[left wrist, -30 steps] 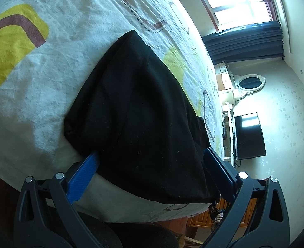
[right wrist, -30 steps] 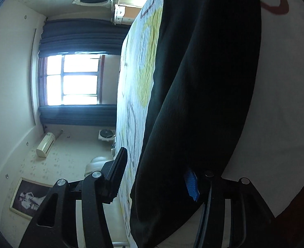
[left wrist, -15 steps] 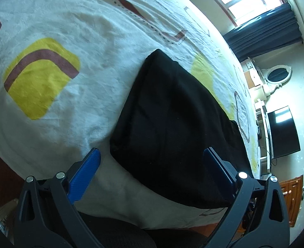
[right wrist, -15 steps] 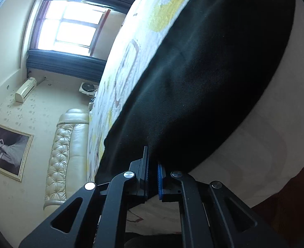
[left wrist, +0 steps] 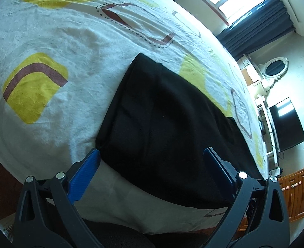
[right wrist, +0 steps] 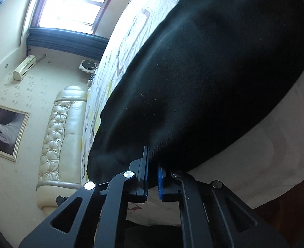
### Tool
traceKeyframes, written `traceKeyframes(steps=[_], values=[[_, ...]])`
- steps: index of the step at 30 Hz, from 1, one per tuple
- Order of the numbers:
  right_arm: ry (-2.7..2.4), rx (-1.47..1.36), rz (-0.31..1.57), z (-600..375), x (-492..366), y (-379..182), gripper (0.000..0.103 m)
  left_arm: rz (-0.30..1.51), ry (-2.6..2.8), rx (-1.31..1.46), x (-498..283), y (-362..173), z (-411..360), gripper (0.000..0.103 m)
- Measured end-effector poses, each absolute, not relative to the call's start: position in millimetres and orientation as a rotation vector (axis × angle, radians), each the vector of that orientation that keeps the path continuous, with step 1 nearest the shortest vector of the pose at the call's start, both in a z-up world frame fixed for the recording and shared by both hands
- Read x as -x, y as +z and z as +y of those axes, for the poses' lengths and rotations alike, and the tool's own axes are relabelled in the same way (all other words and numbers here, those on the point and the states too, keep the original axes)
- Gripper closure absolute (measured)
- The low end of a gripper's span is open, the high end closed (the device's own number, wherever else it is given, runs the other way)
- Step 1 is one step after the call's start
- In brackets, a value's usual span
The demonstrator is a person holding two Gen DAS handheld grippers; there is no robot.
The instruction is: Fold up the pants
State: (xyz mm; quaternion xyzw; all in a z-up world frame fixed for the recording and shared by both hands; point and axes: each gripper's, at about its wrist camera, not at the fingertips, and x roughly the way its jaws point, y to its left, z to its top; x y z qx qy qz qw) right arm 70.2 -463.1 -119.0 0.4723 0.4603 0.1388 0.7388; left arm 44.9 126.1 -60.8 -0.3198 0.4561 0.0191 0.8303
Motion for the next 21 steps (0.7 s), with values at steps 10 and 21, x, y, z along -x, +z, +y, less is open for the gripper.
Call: traceKeyframes(steps=[10, 21], values=[[0.403, -1.104, 1.015, -481.8, -57.7, -128.4, 0.086, 0.995, 0.082, 0.534, -41.6, -64.7, 122.1, 0.004], [0.125, -0.829, 0.693, -662.0, -45.2, -26.1, 0.037, 0.796, -0.073, 0.523, -34.9, -13.2, 110.1, 0.004]])
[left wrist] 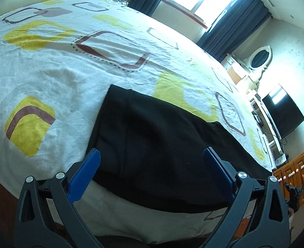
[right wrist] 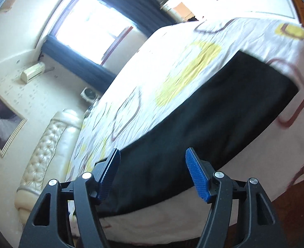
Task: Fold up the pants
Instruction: 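Grasp the folded pants edge with the right tool and lift it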
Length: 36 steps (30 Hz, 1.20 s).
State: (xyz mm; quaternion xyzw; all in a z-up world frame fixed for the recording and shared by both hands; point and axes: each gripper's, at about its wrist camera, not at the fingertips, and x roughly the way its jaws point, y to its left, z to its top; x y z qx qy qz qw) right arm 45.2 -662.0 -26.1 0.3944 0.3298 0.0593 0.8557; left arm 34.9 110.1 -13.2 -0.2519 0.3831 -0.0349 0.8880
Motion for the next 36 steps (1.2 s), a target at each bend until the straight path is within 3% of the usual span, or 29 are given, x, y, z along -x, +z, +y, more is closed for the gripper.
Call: traceKeyframes(steps=[4, 12, 13, 14, 17, 22, 24, 25, 29, 33, 34, 36], values=[[-0.079, -0.842, 0.683, -746.1, -49.6, -34.8, 0.037, 0.797, -0.163, 0.482, -55.4, -3.6, 76.3, 0.003], [-0.23, -0.81, 0.902, -813.9, -79.5, -90.1, 0.036, 0.909, -0.191, 0.484, -85.8, -30.3, 42.0, 0.003], [-0.229, -0.782, 0.92, -810.6, -84.8, -93.8, 0.039, 0.92, -0.187, 0.496, -86.2, -35.0, 42.4, 0.003], [-0.237, -0.734, 0.932, -806.8, -87.8, -94.3, 0.062, 0.929, -0.177, 0.504, -86.3, -39.2, 43.7, 0.003], [-0.246, -0.664, 0.949, -799.6, -88.7, -90.2, 0.076, 0.935, -0.169, 0.527, -85.3, -46.3, 48.1, 0.004], [-0.219, -0.765, 0.891, -809.2, -84.5, -83.5, 0.071, 0.936, -0.164, 0.498, -84.8, -42.1, 50.0, 0.003], [-0.197, -0.748, 0.827, -805.1, -87.3, -62.1, 0.046, 0.924, -0.154, 0.486, -84.3, -37.8, 52.8, 0.003], [-0.209, -0.734, 0.803, -807.4, -90.6, -56.2, 0.025, 0.92, -0.152, 0.486, -84.4, -37.0, 54.9, 0.003], [-0.185, -0.709, 0.849, -810.6, -117.9, -54.7, 0.025, 0.93, -0.129, 0.511, -84.9, -40.3, 65.2, 0.003], [-0.206, -0.615, 1.023, -803.3, -142.4, -73.7, 0.025, 0.933, -0.126, 0.543, -82.7, -42.6, 76.1, 0.004], [-0.198, -0.591, 1.056, -797.6, -144.5, -78.2, 0.026, 0.935, -0.131, 0.535, -82.8, -42.2, 77.1, 0.004], [-0.193, -0.479, 1.121, -780.4, -149.9, -78.2, 0.039, 0.937, -0.141, 0.52, -83.5, -40.8, 78.6, 0.004]])
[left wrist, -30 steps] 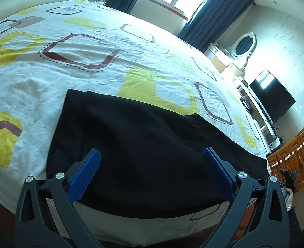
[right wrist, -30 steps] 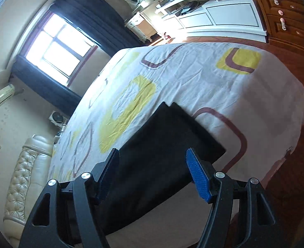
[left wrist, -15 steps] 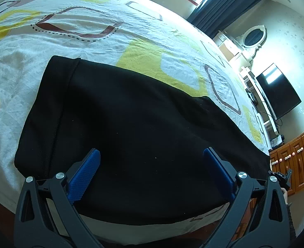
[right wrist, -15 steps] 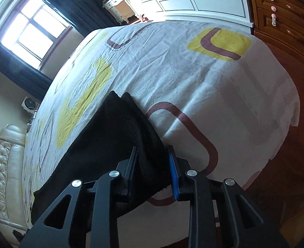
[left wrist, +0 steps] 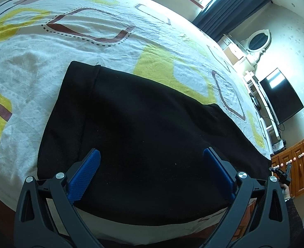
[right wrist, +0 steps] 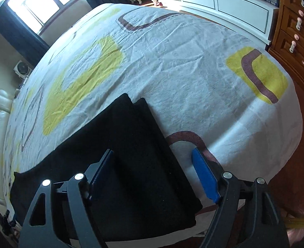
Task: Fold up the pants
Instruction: 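Grasp the folded pants edge with the right tool and lift it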
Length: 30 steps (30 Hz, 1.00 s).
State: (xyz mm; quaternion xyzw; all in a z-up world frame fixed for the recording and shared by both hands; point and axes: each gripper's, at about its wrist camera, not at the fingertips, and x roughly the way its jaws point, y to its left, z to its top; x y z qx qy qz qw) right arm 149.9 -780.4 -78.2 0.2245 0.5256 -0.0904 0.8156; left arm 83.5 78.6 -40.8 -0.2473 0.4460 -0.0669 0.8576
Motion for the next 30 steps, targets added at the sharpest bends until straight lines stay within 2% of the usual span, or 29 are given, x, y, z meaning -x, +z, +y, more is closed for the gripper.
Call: traceKeyframes(steps=[1, 2, 3, 6, 13, 19, 24, 30], values=[[-0.187, -0.456, 1.148, -774.9, -151.3, -78.1, 0.05, 0.935, -0.142, 0.512, -84.4, -39.5, 78.0, 0.003], [-0.179, -0.471, 1.157, -773.5, -150.5, -77.2, 0.07, 0.931, -0.144, 0.507, -84.6, -38.7, 78.4, 0.003], [-0.147, -0.51, 1.158, -773.3, -149.1, -75.1, 0.083, 0.928, -0.146, 0.504, -85.0, -38.4, 79.0, 0.003], [-0.122, -0.524, 1.154, -763.1, -143.8, -61.7, 0.083, 0.948, -0.149, 0.497, -87.1, -42.1, 79.6, 0.003], [0.036, -0.623, 1.001, -717.1, -127.8, 8.1, 0.083, 0.989, -0.174, 0.382, -87.1, -46.6, 68.7, 0.003], [0.179, -0.56, 0.962, -635.4, -123.0, 61.6, 0.083, 0.969, -0.204, 0.466, -80.1, -49.7, 78.4, 0.003], [0.235, -0.513, 0.989, -561.4, -123.8, 68.2, 0.083, 0.977, -0.206, 0.499, -82.3, -50.9, 79.3, 0.003], [0.209, -0.408, 1.05, -477.7, -133.9, 37.8, 0.083, 0.984, -0.203, 0.535, -84.4, -51.3, 81.9, 0.003]])
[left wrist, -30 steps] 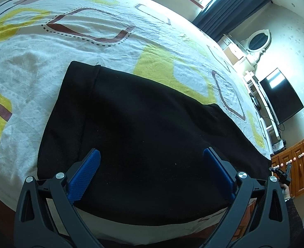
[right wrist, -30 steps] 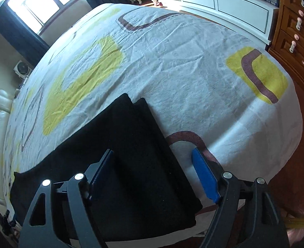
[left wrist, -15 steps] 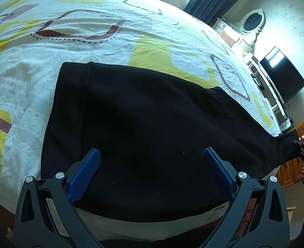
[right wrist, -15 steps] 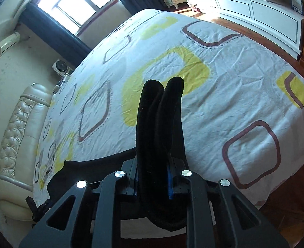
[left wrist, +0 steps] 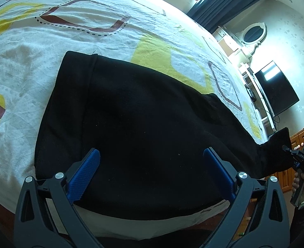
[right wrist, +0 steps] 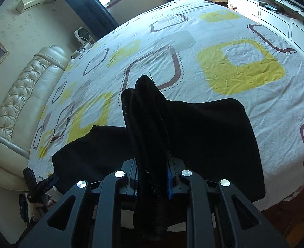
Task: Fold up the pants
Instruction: 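Grasp the folded pants edge with the right tool and lift it, then lay the lifted pants edge flat and open the right tool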
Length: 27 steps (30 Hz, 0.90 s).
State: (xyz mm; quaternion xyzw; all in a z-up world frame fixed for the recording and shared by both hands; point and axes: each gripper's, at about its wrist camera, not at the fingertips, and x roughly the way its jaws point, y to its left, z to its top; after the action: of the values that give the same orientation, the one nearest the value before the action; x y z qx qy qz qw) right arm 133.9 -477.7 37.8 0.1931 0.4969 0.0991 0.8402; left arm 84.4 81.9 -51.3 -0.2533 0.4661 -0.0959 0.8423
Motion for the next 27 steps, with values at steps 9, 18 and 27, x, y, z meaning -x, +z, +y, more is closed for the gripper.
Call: traceKeyframes(steps=[9, 18, 27], values=[[0.152, -0.296, 1.119, -386.6, -152.0, -21.7, 0.083, 1.0, -0.202, 0.557, -86.9, -51.1, 83.3, 0.003], [0.11, -0.241, 1.132, -336.7, -153.8, -42.4, 0.083, 1.007, -0.198, 0.566, -88.9, -51.6, 83.3, 0.003], [0.12, -0.168, 1.14, -297.3, -150.0, -48.3, 0.071, 1.006, -0.198, 0.556, -89.6, -51.9, 81.9, 0.003]])
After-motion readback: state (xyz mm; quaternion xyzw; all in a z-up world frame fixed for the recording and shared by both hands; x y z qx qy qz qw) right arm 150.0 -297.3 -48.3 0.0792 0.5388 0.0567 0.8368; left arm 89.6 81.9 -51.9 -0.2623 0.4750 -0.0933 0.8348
